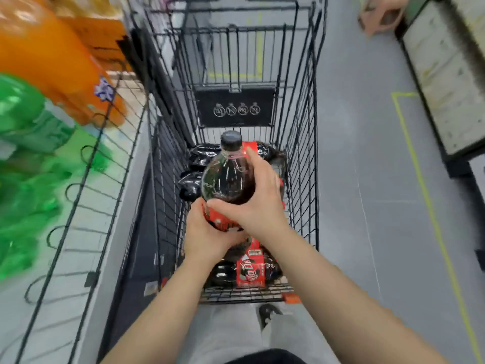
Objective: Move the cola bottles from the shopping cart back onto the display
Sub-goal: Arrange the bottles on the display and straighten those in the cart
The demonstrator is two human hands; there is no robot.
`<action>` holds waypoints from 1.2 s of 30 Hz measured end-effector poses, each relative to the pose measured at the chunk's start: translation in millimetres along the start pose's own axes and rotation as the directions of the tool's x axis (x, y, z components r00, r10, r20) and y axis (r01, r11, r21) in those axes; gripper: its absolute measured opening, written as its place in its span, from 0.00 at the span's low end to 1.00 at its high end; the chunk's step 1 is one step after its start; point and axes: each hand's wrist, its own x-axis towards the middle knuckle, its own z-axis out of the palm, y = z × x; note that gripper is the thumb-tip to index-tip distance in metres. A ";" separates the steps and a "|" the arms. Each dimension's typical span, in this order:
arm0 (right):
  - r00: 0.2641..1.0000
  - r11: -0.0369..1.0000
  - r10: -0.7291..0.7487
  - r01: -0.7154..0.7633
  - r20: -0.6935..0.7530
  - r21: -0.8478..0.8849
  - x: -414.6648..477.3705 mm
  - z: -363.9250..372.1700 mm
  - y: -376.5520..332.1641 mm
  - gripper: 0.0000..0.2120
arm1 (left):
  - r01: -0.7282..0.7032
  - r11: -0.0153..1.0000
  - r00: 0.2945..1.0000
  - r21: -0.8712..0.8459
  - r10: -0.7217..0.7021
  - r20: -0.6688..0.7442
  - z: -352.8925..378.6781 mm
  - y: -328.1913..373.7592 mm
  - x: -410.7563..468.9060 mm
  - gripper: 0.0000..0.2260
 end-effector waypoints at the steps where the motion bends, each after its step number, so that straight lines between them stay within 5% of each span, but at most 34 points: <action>1: 0.998 0.999 -0.034 0.034 0.061 0.009 -5.4 -9.1 -1.9 0.51 | 0.027 0.999 0.999 -0.029 -0.028 -0.029 -2.2 2.3 -12.2 0.33; 4: 0.966 0.996 -0.076 0.062 0.247 0.066 -27.6 -30.3 -9.8 0.52 | 0.068 0.992 0.987 -0.105 -0.083 -0.138 -10.5 11.0 -49.8 0.40; 7: 0.904 0.990 -0.125 0.087 0.409 0.110 -55.7 -33.4 -19.2 0.44 | 0.072 0.984 0.959 -0.164 -0.114 -0.259 -23.1 20.2 -93.9 0.40; 13: 0.851 0.964 -0.262 0.249 0.455 0.090 -102.6 -12.5 -63.2 0.41 | 0.074 0.955 0.900 -0.287 -0.188 -0.393 -60.8 21.2 -162.6 0.35; 20: 0.663 0.889 -0.430 0.429 0.613 0.159 -156.0 43.6 -132.2 0.40 | 0.042 0.940 0.742 -0.339 -0.257 -0.619 -140.3 2.9 -219.1 0.38; 23: 0.606 0.846 -0.492 0.503 0.624 0.179 -181.9 77.8 -158.7 0.47 | 0.015 0.955 0.680 -0.297 -0.228 -0.697 -177.5 -15.8 -234.3 0.42; 28: 0.580 0.809 -0.538 0.560 0.612 0.179 -211.9 129.9 -209.5 0.45 | -0.033 0.955 0.622 -0.293 -0.210 -0.754 -247.9 -38.5 -252.8 0.40; 36: 0.594 0.740 -0.604 0.666 0.532 0.096 -226.6 193.2 -287.9 0.45 | -0.111 0.968 0.620 -0.225 -0.109 -0.777 -346.6 -59.7 -236.8 0.47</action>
